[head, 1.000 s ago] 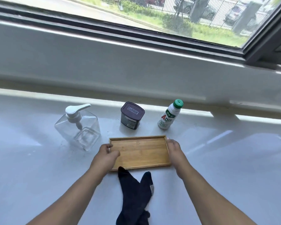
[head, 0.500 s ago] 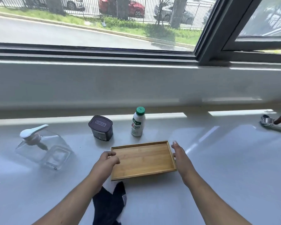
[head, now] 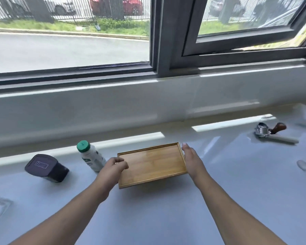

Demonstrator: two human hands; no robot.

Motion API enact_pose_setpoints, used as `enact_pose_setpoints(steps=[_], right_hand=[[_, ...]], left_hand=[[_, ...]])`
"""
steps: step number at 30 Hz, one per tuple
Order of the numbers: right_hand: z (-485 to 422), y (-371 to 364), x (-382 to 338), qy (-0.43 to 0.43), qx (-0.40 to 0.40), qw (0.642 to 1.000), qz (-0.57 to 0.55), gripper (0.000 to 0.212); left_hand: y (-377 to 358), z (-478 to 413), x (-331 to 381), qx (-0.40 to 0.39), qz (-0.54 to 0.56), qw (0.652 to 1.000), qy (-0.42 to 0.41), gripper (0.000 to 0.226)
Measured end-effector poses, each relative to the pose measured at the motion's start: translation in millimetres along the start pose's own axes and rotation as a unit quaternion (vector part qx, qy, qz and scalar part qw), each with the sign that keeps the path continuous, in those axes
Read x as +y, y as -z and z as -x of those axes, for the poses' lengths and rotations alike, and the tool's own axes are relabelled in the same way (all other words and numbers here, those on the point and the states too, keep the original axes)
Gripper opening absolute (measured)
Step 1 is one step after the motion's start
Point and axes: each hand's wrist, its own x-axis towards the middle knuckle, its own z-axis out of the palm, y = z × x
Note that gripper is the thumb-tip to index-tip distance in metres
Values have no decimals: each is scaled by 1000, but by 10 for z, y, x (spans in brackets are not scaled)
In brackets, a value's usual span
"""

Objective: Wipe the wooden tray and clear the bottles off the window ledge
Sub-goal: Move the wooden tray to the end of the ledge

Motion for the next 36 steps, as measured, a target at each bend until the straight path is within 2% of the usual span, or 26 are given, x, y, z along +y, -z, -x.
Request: enact_pose_setpoints(steps=[4,9,14,18,21,24,26,28,31,33,36], right_hand=[[-546,195,-54,-1,3,1000,2,61],[-1242,371,-102,-2,4,999,37,63],[-1781,523,-121,-31,8,999,25,76],[-2073,603,-185,-24,20,999,23,98],[-2139,591,-193,-17,14,1000,13,92],[-2019,512,-159,32,22,999,36,83],[-1804,429,-137,85,51,991,90,82],[-1527,321,-184,140,54,974,168,81],[-1082,133,-373,239,20,921,308,79],[-775,4,-567,293,7,892,343,80],[-275,-204,-886,354,8,873,334,79]], left_hand=[[-333,-283,362,12,-7,1000,7,44],[-688,-796,641,-2,-12,1000,9,44],[-975,-1278,811,-3,-24,1000,15,41],[-1155,-1571,890,-6,-31,999,12,33],[-1223,-1669,941,6,-36,999,5,32],[-1256,-1568,958,45,-79,996,-20,39],[-1207,-1338,967,84,-171,980,-52,45],[-1097,-1059,993,89,-278,950,-109,56],[-812,-593,1081,111,-419,868,-244,68],[-531,-245,1157,139,-455,824,-308,73],[-1,219,1160,183,-449,807,-338,73]])
